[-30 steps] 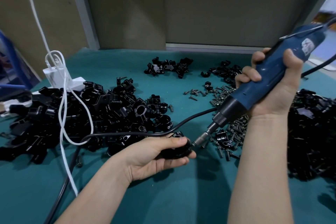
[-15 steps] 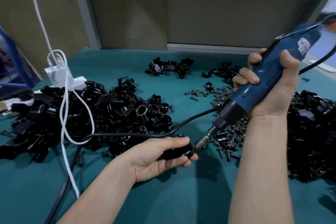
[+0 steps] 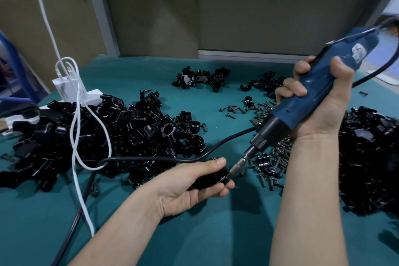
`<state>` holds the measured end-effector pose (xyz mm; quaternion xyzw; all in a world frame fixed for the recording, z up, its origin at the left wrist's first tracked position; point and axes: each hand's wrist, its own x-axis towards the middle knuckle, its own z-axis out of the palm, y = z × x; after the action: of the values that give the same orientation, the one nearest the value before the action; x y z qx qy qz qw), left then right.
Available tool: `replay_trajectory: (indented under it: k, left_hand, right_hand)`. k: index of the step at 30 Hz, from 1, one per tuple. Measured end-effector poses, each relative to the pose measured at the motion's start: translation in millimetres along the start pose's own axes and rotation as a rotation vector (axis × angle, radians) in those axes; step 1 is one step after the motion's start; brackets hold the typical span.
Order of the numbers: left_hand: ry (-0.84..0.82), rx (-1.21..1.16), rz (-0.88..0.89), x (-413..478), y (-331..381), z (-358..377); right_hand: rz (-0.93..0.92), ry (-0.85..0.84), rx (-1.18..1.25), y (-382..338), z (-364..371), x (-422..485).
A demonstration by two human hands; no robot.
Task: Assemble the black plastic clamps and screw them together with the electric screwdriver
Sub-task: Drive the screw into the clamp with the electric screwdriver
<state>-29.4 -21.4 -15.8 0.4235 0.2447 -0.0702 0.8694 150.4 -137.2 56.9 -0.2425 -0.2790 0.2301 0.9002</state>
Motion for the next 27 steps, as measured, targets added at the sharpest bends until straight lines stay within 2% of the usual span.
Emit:
replay_trajectory:
  k: [27]
  left_hand:
    - [0.010, 0.021, 0.017, 2.1, -1.2, 0.0]
  right_hand:
    - [0.025, -0.003, -0.032, 5.9, 1.9, 1.7]
